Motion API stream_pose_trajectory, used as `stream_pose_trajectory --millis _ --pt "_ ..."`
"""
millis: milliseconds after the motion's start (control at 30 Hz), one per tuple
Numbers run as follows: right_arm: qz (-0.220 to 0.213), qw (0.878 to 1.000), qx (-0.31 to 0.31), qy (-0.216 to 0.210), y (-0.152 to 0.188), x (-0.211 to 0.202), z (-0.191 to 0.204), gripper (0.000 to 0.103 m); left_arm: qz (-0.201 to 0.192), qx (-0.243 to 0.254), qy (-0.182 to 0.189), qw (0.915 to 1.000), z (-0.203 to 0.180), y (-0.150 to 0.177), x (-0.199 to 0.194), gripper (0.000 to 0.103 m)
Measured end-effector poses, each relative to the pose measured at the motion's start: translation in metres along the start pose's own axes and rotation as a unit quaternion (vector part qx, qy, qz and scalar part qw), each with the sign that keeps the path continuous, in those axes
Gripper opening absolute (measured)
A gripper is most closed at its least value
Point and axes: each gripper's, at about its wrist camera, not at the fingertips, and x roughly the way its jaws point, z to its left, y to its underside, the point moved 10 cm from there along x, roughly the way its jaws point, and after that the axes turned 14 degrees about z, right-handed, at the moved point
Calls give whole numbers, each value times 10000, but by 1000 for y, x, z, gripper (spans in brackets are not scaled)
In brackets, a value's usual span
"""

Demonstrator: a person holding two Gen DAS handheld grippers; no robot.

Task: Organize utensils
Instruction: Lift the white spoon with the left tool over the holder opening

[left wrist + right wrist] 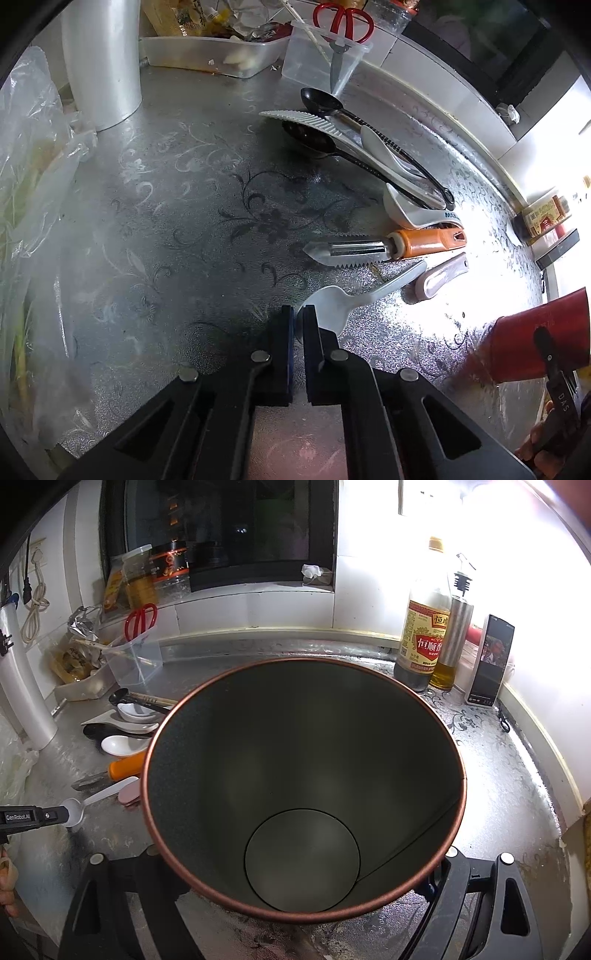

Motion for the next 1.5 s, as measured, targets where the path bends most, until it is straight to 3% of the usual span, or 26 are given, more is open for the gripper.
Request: stream_pose_trajectory --millis 633,833,967,1133,1367,1500 --pt "-14 10000 -61 -16 2 -1 1 91 -903 587 -4 9942 -33 -15 -74 2" --pt "-13 10000 -60 -20 2 -1 1 91 -1182 1001 236 9876 -66 -18 -106 2" --pt "-14 9999 -102 -28 2 -1 3 91 -1378 1509 452 9779 -101 -17 -131 2" --pt "-11 9999 -138 -39 3 -1 6 91 -1564 2347 557 9578 -152 -10 -156 2" --pt "-3 9999 -137 -39 2 -1 6 91 -1765 3496 123 9200 -210 8 -162 2" --pt "0 9999 -130 -41 2 -1 6 91 -1760 3844 -64 9062 -227 14 -157 3"
